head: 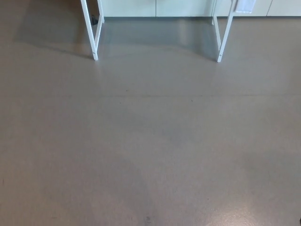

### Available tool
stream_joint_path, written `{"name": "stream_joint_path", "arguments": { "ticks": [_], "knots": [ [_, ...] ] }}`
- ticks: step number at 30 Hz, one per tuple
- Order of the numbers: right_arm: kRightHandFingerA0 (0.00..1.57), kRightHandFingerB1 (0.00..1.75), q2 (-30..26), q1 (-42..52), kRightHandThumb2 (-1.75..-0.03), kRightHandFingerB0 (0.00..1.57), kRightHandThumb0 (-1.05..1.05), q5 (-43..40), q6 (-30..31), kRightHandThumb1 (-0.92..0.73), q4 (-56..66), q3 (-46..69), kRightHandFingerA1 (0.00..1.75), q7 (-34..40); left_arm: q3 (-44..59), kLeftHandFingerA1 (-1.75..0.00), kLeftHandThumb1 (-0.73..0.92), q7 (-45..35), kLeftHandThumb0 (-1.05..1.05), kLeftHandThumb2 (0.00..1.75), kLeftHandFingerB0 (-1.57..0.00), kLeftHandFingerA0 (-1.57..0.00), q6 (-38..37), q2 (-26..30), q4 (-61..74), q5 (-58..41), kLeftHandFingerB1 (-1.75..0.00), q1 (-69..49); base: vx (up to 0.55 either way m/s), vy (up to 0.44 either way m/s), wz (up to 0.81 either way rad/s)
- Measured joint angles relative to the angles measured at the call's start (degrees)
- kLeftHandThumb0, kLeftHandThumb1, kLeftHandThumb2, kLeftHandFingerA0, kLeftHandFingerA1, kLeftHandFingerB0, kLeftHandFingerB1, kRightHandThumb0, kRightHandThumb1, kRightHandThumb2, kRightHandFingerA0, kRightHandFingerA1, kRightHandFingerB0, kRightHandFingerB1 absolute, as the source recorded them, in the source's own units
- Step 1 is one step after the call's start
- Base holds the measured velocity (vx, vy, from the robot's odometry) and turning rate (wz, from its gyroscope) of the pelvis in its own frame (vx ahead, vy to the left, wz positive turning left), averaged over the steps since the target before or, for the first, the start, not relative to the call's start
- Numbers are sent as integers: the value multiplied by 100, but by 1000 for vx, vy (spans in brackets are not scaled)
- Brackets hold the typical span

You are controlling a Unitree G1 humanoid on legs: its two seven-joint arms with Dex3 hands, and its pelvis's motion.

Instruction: The robot walk towards a table in front and uses its left hand to pick up the pot from the base and pour water to the cup on the right hand side

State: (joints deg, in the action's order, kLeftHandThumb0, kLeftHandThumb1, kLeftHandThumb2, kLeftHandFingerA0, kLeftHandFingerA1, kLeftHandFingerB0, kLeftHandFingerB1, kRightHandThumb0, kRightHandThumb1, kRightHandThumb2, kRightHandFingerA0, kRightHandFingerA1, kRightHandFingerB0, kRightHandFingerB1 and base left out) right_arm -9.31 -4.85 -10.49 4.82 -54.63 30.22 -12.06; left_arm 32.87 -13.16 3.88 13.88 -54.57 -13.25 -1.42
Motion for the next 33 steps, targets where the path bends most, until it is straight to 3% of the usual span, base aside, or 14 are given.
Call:
{"name": "stream_joint_path", "arguments": {
  "ticks": [3, 4, 6, 7, 12, 15, 16, 18, 19, 20, 21, 22, 33],
  "knots": [
    [33, 57, 36, -97, -59, 45, -32, -309, 85, -63, -12, 406, 40, -169, 422, -40, 68, -201, 16, 63, -23, -25, 3, 5, -48, -281, -35, 89, 0, 0, 0],
    [33, 53, 43, -118, -60, 36, -31, -406, 120, -66, -19, 530, 40, -220, 559, -40, 70, -269, 15, 61, -25, -26, 9, 6, -61, -378, -35, 101, 0, 0, 0],
    [33, 52, 62, -126, -59, 35, -30, -594, 189, -67, -21, 731, 40, -327, 780, -40, 70, -406, 16, 61, -24, -26, 35, 21, -87, -556, -35, 100, 0, 0, 0],
    [32, 43, 73, -111, -59, 27, -28, -663, 216, -66, -12, 788, 42, -372, 851, -39, 69, -464, 16, 62, -23, -25, 46, 26, -95, -619, -35, 84, 0, 0, 0],
    [29, 51, 173, 306, -59, 35, -29, -1054, 397, -67, 114, 1007, 39, -667, 1023, -40, 67, -820, 15, 62, -21, -29, 61, 39, -131, -890, -34, -316, 0, 0, 0],
    [27, 45, 214, 580, -60, 26, -26, -1217, 473, -70, 214, 1016, 39, -804, 1011, -40, 66, -962, 14, 61, -20, -29, 61, 39, -136, -976, -34, -559, 0, 0, 0],
    [23, 52, 219, 628, -94, 13, -21, -1243, 482, -48, 236, 1014, 56, -829, 1008, -39, 67, -988, 15, 61, -18, -27, 61, 39, -136, -990, -33, -601, 0, 0, 0],
    [25, 52, 234, 880, -92, 15, -21, -1319, 521, -46, 329, 1007, 56, -909, 983, -39, 67, -1119, 15, 61, -18, -27, 59, 38, -136, -1039, -32, -840, 0, 0, 0],
    [36, 41, 241, 984, -58, 31, -25, -1345, 541, -64, 371, 1000, 41, -917, 968, -39, 68, -1176, 15, 62, -17, -27, 59, 38, -136, -1054, -32, -932, 0, 0, 0],
    [23, 51, 247, 1062, -91, 14, -19, -1365, 554, -46, 404, 995, 55, -918, 956, -41, 66, -1219, 16, 61, -19, -30, 58, 38, -140, -1062, -34, -1000, 0, 0, 0],
    [23, 52, 252, 1143, -92, 15, -19, -1395, 571, -46, 420, 993, 55, -922, 941, -41, 65, -1272, 16, 60, -20, -33, 47, 37, -174, -1069, -34, -1084, 175, -29, -15],
    [37, 40, 249, 1174, -59, 30, -23, -1418, 576, -66, 420, 998, 41, -926, 928, -42, 64, -1304, 16, 60, -20, -34, 43, 28, -203, -1070, -34, -1129, 135, 1, -19],
    [37, 40, 246, 1297, -59, 30, -23, -1613, 647, -66, 434, 920, 41, -910, 858, -42, 64, -1543, 16, 60, -20, -34, -177, 94, -447, -1187, -34, -1156, -7, 49, -1]
  ]
}}
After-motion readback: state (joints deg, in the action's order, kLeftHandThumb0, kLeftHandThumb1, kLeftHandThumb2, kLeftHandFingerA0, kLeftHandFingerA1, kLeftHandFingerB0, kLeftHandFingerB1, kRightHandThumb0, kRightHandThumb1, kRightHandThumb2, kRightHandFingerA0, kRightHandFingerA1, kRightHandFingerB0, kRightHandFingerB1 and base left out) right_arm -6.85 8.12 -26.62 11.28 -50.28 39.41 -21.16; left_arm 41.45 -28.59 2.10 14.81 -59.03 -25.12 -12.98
